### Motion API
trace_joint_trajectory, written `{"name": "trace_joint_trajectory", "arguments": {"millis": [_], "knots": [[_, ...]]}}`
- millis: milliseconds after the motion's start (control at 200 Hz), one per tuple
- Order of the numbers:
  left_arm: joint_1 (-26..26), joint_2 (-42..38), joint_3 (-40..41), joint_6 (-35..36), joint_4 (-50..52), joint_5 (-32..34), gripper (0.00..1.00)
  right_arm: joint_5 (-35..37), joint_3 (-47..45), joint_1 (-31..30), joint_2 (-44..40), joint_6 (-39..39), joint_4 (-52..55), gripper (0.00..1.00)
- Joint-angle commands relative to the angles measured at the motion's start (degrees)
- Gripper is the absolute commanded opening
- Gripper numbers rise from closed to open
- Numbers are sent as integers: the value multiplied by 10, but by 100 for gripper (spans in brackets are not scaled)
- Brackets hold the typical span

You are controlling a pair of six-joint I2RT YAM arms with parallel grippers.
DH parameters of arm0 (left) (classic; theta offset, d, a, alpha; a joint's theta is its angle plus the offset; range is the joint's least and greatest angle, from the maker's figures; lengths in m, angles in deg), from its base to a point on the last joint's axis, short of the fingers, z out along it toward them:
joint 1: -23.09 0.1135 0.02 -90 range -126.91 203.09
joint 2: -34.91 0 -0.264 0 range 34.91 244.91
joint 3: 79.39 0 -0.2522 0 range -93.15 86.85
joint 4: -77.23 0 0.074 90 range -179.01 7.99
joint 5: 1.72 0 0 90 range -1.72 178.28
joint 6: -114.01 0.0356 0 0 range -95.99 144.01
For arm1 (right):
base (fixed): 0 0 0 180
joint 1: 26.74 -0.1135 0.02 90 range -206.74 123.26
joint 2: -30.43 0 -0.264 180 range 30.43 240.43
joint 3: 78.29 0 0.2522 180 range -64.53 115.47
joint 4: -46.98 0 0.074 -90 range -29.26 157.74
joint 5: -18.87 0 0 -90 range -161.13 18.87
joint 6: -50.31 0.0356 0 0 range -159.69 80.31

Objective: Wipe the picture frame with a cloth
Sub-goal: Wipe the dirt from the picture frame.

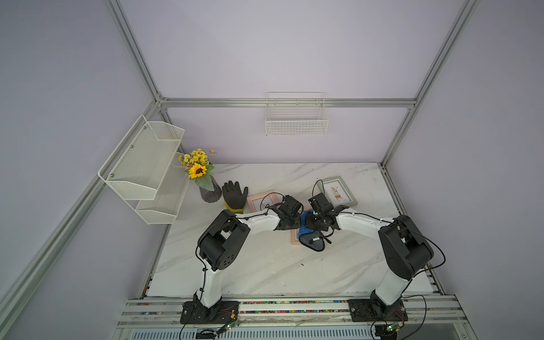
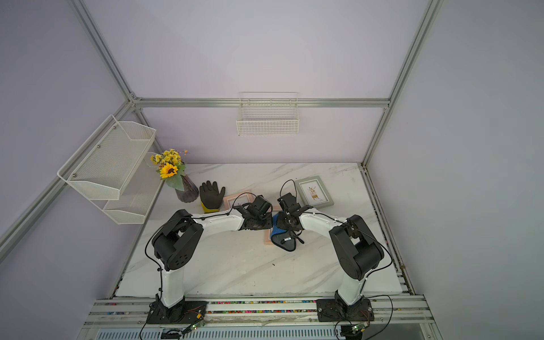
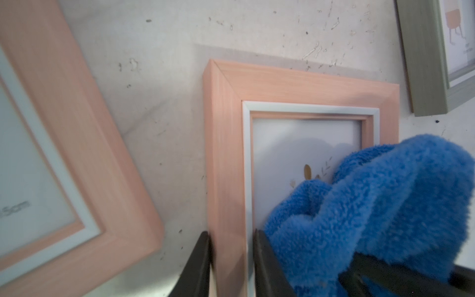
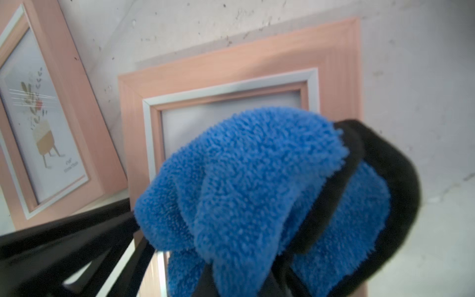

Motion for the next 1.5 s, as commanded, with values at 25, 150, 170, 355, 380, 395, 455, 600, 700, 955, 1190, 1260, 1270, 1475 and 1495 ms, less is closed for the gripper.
{"name": "trace_joint_trajectory", "arguments": {"millis": [25,150,170,355,380,395,455,600,700,955,1190,1260,1270,1475,1495], "knots": [[0,-9,13,-9,33,-9,18,3,0,-23,22,1,23,0],[0,-7,8,-9,32,-8,18,-9,-5,-51,27,15,24,0],[1,-7,8,-9,32,-8,18,-12,-10,-51,24,17,22,0],[0,-8,13,-11,32,-4,18,36,-63,-15,-41,27,57,0],[0,-8,14,-11,33,-4,18,37,-74,-3,-52,24,59,0],[0,-8,14,-11,33,-4,18,40,-80,3,-58,21,61,0],[1,-9,15,-12,32,-5,18,62,-96,20,-75,11,72,0],[1,-11,19,-13,29,-4,18,78,-82,6,-70,-5,92,0],[1,-10,18,-15,28,-6,18,74,-53,-40,-50,11,85,0],[1,-8,17,-19,31,-5,18,40,-49,-59,-33,31,71,0],[2,14,3,-15,40,-14,18,97,-101,-13,-87,8,100,0],[2,21,-9,-9,50,-12,18,79,-101,-16,-89,-1,91,0],[2,22,-12,-8,52,-11,19,75,-102,-18,-88,-2,87,0],[13,25,-65,17,76,-13,24,49,-92,-35,-45,-5,52,0],[15,26,-72,19,79,-15,26,49,-93,-35,-43,-6,49,0]]}}
